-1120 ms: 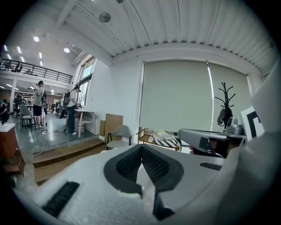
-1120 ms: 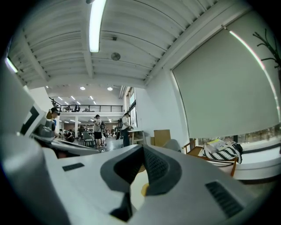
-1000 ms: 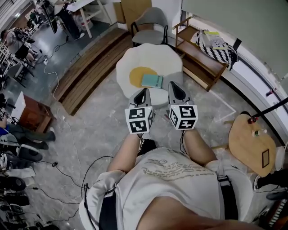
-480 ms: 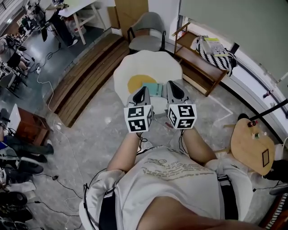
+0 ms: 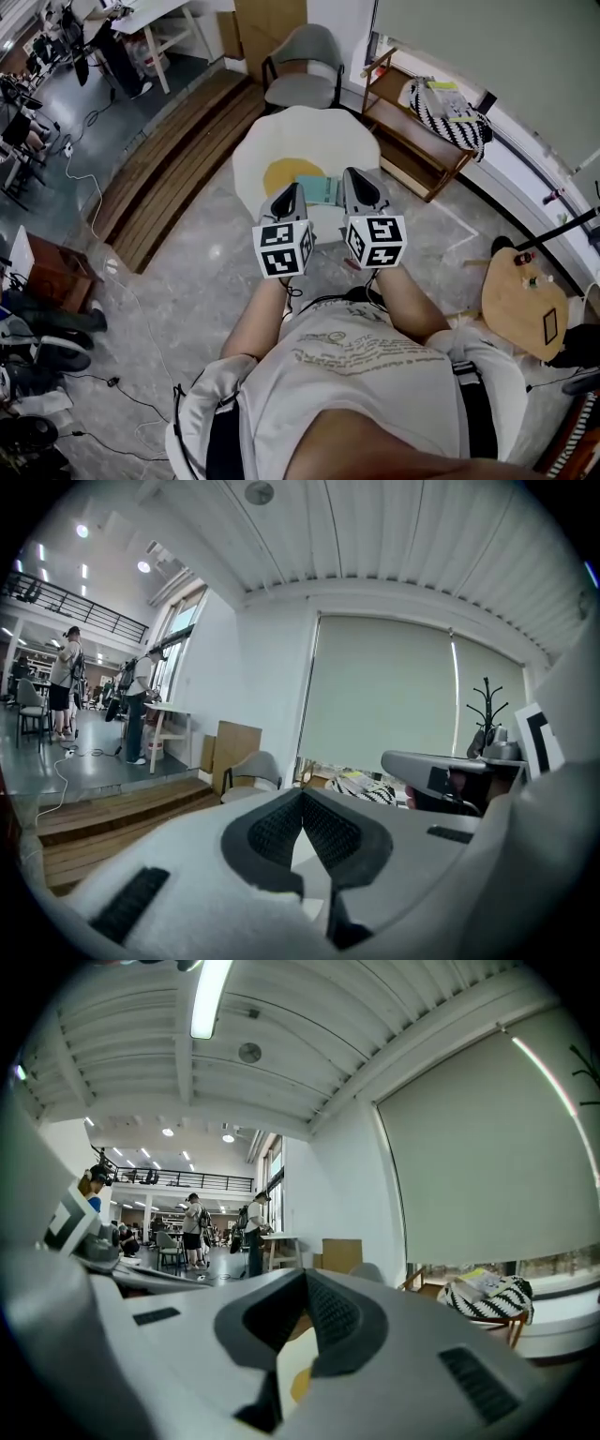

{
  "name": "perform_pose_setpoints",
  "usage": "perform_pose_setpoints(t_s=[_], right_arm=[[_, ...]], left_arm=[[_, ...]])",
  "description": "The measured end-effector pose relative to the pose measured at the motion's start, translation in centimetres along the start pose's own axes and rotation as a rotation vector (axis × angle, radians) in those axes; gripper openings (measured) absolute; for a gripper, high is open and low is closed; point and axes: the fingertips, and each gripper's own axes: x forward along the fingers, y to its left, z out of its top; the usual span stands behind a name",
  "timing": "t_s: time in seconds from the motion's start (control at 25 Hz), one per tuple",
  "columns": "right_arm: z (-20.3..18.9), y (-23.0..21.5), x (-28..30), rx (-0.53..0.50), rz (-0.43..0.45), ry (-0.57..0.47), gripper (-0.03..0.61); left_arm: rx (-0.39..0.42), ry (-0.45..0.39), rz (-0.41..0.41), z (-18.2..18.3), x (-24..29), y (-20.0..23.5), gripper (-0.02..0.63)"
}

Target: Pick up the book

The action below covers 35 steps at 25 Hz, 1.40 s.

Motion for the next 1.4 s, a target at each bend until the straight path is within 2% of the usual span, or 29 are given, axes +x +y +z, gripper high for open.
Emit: perform_pose_setpoints(t_s=[0.16,0.36,0.84,1.04,1.4], right_arm=[[-0.4,-1.0,1.5,0.022,-0.012,0.006,0.028],[-0.6,-3.2,4.1,0.049,-0.024,-0.008,0.028],[-0.1,-11.3,11.4,0.072,-0.057,-0.019,0.028],[-2.0,-15.7,14.2,0.100,-0.090,0.028,0.028],[-4.7,-22.7,18.6,0.140,-0.087,0.099,0.028]], left_arm=[[-0.006,0.021,-0.014,-0.3,2.0,0.5,0.020],[0.029,0.027,-0.025,0.5,5.5,0.6,0.020],[0.069,0.029,-0.046,3.2,16.2,-0.3,0.020],[0.063,0.065,-0.065,2.8,21.7,-0.8,0.020],[0.054,0.133,-0.054,2.1,29.7,-2.1,0.020]])
